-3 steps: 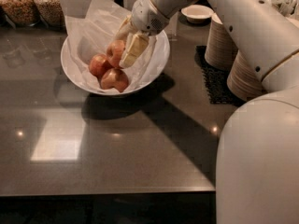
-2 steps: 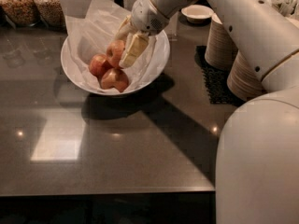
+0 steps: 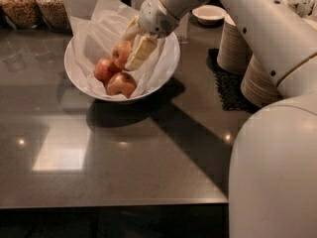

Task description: Pick apple from white bowl

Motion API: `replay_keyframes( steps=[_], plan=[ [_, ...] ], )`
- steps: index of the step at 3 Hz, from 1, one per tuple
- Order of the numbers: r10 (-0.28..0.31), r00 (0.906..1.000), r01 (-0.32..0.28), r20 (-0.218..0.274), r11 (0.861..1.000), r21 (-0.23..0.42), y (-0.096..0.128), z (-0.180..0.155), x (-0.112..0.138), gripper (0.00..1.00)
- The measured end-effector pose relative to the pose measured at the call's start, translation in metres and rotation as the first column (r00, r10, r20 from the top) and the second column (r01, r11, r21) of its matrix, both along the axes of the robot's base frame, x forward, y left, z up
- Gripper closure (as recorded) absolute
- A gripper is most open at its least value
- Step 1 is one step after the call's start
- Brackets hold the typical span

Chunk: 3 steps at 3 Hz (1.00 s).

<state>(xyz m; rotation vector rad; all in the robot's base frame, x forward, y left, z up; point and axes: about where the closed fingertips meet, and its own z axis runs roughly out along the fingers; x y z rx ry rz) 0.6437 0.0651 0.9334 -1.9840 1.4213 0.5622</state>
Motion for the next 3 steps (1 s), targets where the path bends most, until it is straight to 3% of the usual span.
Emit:
replay_keyframes(
  steps=[1, 2, 3],
  plan=[
    [0.000, 1.0000, 0.000, 0.000, 1.000, 0.000, 0.0000, 0.0000, 0.0000, 0.11],
    [0.000, 1.0000, 0.000, 0.000, 1.000, 0.000, 0.0002, -0.0001, 0.0000, 0.00],
    [0.000, 1.0000, 0.000, 0.000, 1.000, 0.000, 0.0002, -0.0001, 0.0000, 0.00]
  ],
)
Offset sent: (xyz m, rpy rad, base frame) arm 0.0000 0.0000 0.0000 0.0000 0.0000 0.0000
